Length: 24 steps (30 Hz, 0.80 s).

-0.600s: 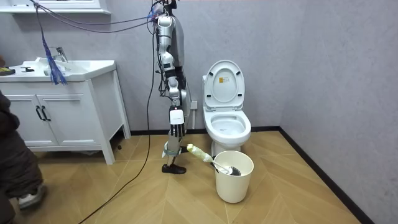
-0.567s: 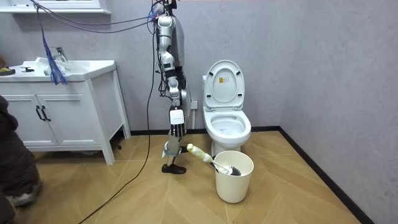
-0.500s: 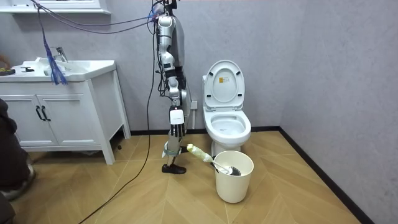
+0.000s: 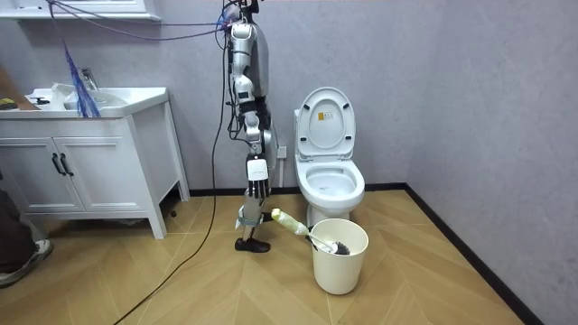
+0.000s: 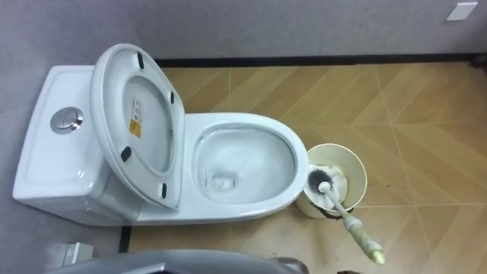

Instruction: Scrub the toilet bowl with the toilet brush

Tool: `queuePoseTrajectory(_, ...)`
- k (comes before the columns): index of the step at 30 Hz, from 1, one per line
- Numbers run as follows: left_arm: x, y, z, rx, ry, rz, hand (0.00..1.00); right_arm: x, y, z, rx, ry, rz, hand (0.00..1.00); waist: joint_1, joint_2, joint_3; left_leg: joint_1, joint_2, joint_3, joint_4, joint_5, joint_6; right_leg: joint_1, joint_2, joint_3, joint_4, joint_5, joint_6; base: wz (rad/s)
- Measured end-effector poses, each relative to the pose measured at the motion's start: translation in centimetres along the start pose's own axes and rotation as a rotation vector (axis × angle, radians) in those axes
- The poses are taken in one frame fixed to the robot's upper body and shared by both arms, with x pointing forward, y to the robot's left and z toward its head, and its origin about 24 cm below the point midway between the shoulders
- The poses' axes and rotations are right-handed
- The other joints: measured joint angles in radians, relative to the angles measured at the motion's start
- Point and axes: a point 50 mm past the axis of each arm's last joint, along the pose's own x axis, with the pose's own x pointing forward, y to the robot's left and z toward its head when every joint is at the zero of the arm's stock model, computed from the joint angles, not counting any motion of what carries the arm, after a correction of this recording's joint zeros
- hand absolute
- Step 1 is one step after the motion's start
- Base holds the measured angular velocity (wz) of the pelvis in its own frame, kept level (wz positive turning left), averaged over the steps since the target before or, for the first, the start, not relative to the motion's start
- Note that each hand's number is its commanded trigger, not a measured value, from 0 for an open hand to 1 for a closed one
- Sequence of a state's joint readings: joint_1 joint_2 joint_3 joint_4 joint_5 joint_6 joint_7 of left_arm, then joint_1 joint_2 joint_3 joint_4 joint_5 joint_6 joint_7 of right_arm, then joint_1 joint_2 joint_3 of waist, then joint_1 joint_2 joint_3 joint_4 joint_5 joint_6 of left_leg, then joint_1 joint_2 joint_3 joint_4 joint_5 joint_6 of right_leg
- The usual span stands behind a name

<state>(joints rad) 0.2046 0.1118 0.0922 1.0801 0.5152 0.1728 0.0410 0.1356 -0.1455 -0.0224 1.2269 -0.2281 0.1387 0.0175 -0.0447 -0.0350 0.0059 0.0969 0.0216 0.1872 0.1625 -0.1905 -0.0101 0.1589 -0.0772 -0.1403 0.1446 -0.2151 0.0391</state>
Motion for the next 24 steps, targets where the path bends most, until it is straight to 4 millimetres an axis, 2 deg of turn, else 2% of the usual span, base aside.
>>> queuePoseTrajectory(5, 0.0, -0.4, 0.3, 0.037, -0.019, -0.009, 0.0, -0.1, -0.5, 1.7, -0.058, -0.079, -0.048, 0.0, 0.004, 0.01, 0.001, -0.005, 0.002, -0.001, 0.005, -0.004, -0.001, -0.002, 0.002, 0.0, 0.004, 0.0, 0.0, 0.0)
queuePoseTrajectory(8, 0.0, -0.2, 0.8, 0.036, -0.045, -0.006, 0.0, -0.3, -0.7, 2.9, -0.072, -0.138, -0.071, 0.0, 0.027, 0.01, -0.0001, -0.01, 0.001, -0.001, 0.008, -0.004, -0.001, -0.004, 0.001, -0.002, -0.009, 0.001, -0.002, 0.0)
queuePoseTrajectory(11, 0.0, -0.2, 1.1, 0.034, -0.061, -0.004, 0.0, -0.6, -0.9, 4.6, -0.08, -0.228, -0.109, 0.0, 0.041, 0.013, -0.0072, -0.023, 0.001, -0.001, 0.011, -0.004, -0.001, -0.016, 0.001, 0.0, -0.006, 0.001, -0.002, 0.0)
queuePoseTrajectory(12, 0.0, 0.0, 1.4, 0.033, -0.073, -0.001, 0.0, -0.9, -1.0, 5.6, -0.078, -0.277, -0.122, 0.0, 0.044, 0.013, -0.0074, -0.029, 0.002, -0.002, 0.012, -0.004, -0.001, -0.021, 0.001, -0.001, -0.006, 0.001, -0.002, 0.0)
queuePoseTrajectory(16, 0.1, 0.6, 2.6, 0.029, -0.123, 0.012, 0.0, -1.9, -0.9, 8.7, -0.091, -0.446, -0.136, 0.0, 0.049, 0.015, -0.0055, -0.033, 0.001, -0.008, 0.013, -0.004, -0.001, -0.021, 0.001, -0.006, -0.005, 0.002, -0.002, 0.03)
queuePoseTrajectory(21, -0.1, 1.2, 3.7, 0.017, -0.197, 0.041, 0.0, -2.9, -1.2, 10.8, -0.086, -0.568, -0.156, 0.0, 0.049, 0.014, -0.0014, -0.033, 0.0, -0.01, 0.01, -0.004, -0.001, -0.022, 0.001, -0.006, -0.006, 0.002, -0.002, 0.02)
queuePoseTrajectory(24, -0.2, 1.9, 4.4, 0.016, -0.243, 0.061, 0.0, -3.4, -1.4, 11.6, -0.053, -0.622, -0.177, 0.0, 0.049, 0.004, 0.0027, -0.032, 0.0, -0.009, 0.01, -0.004, -0.001, -0.022, 0.001, -0.009, -0.006, 0.002, -0.002, 0.0)
